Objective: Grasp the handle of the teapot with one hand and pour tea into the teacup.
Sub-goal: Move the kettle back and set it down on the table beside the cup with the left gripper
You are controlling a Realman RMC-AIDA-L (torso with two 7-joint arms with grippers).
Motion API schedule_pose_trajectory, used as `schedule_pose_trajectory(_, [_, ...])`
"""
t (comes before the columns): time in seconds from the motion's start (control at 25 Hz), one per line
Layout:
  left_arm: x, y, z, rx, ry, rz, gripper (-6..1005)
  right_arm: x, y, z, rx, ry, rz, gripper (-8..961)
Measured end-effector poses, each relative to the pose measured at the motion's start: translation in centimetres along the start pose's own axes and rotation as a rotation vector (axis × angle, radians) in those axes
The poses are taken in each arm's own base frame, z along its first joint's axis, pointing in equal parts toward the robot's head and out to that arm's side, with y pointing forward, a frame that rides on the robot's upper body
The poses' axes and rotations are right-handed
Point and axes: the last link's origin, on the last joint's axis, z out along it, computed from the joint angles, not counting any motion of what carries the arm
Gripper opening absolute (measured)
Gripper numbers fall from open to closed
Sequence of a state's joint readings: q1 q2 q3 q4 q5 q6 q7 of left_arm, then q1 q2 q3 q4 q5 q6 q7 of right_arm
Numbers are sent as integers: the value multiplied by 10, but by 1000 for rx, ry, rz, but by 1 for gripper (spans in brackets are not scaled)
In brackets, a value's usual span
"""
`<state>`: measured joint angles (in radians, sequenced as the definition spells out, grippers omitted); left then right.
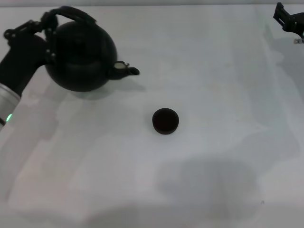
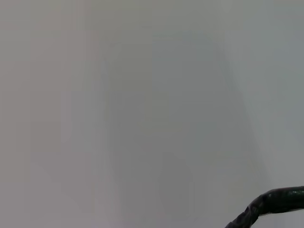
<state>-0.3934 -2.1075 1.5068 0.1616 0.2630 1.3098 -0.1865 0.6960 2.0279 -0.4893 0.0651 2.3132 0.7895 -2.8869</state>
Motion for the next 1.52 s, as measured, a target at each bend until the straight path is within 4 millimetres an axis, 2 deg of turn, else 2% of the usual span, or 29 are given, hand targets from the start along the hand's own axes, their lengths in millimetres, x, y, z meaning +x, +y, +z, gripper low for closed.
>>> schedule_pose_trajectory(0.24, [-3, -12, -13, 120, 8, -110, 99, 2, -1, -1, 3, 3, 2, 838])
schedule_pose_trajectory(0.8, [-10, -19, -26, 181, -16, -216, 99, 5, -2, -4, 2, 9, 0, 839])
schedule_pose_trajectory(1.12, [-21, -30, -41, 267, -62, -248, 98, 5, -3, -4, 5, 10, 0, 838])
schedule_pose_trajectory(1.52, [-27, -32, -42, 284, -104, -254, 98, 5, -4, -4, 8, 11, 1, 839])
